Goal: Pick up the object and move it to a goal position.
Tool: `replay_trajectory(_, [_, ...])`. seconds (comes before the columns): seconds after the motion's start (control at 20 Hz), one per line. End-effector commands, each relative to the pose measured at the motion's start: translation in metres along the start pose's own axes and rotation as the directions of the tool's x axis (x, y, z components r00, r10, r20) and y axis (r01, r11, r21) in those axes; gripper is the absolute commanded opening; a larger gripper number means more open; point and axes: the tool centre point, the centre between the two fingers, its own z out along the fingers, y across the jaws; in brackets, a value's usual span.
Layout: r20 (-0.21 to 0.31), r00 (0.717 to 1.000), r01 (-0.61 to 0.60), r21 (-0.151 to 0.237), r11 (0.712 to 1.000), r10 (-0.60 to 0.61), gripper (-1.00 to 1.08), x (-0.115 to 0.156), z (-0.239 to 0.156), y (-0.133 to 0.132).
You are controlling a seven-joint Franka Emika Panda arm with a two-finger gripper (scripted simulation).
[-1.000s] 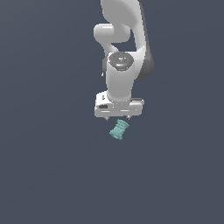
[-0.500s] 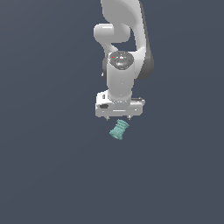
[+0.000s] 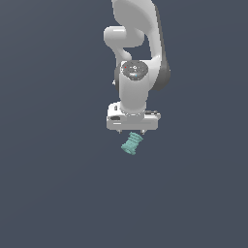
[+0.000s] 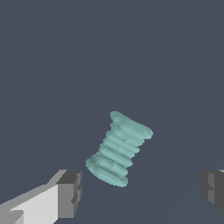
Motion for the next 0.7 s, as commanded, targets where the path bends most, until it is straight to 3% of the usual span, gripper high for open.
replay_trajectory(0.0, [-0.001, 0.999, -0.035, 0.0, 0.999, 0.035, 1.0, -0.001, 0.005, -0.001])
replay_trajectory(0.3, [-0.004, 0.988, -0.155, -0.001, 0.988, 0.155, 1.0, -0.004, 0.024, -0.004])
replay_trajectory(0.65, [-0.012, 0.948, -0.317, -0.004, 0.948, 0.317, 1.0, -0.01, 0.048, -0.007])
